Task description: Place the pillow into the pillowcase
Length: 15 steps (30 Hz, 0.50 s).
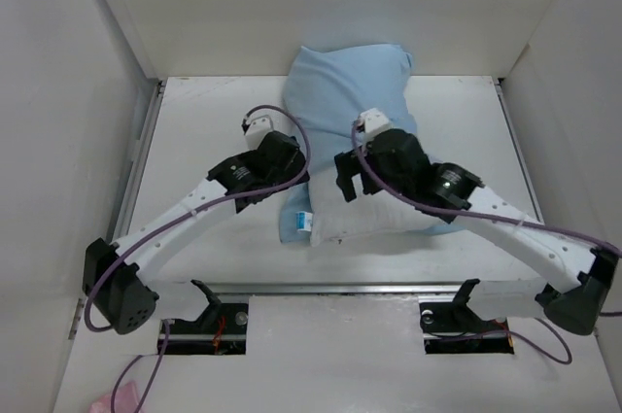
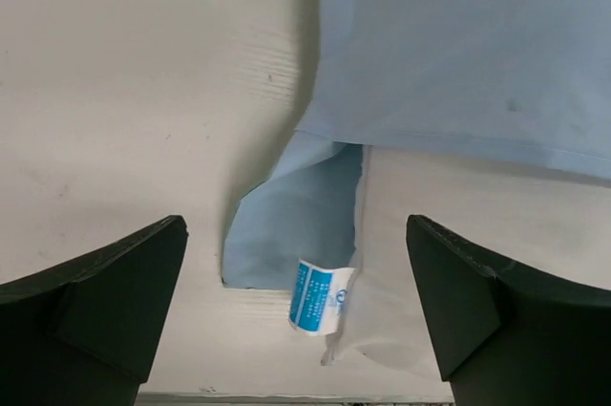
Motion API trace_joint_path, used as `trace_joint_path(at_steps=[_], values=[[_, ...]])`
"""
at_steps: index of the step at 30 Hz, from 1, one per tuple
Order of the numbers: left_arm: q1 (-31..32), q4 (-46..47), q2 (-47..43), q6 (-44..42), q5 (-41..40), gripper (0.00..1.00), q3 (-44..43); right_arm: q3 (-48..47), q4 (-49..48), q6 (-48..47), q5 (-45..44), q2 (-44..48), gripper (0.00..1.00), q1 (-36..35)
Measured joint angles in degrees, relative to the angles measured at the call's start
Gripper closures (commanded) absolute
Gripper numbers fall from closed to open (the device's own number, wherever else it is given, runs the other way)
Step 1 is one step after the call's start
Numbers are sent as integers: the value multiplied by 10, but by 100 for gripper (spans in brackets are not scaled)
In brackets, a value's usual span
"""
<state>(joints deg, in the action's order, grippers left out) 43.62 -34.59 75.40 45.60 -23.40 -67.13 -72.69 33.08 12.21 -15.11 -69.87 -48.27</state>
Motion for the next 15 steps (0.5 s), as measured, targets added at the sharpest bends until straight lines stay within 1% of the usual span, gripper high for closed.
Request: trace_joint_path(at_steps=[3, 6, 9, 10, 11, 13, 15], values=[[-18, 1, -36, 15, 2, 0, 53, 24, 18, 0, 5, -56, 0, -43], [-26, 4, -38, 22, 13, 0, 100, 35, 21, 3, -9, -132, 0, -69], [-36, 5, -33, 22, 24, 0, 123, 33, 2, 30, -66, -190, 0, -74], [-42, 7, -32, 22, 24, 0, 126, 26, -2, 55, -97, -218, 6, -74], [-47, 12, -32, 21, 25, 0, 129, 24, -3, 62, -105, -226, 6, -74], [-63, 23, -32, 17, 30, 0, 137, 7, -2, 94, -144, -266, 49, -77], [-77, 34, -33, 10, 37, 0, 151, 0, -2, 120, -171, -289, 100, -78]])
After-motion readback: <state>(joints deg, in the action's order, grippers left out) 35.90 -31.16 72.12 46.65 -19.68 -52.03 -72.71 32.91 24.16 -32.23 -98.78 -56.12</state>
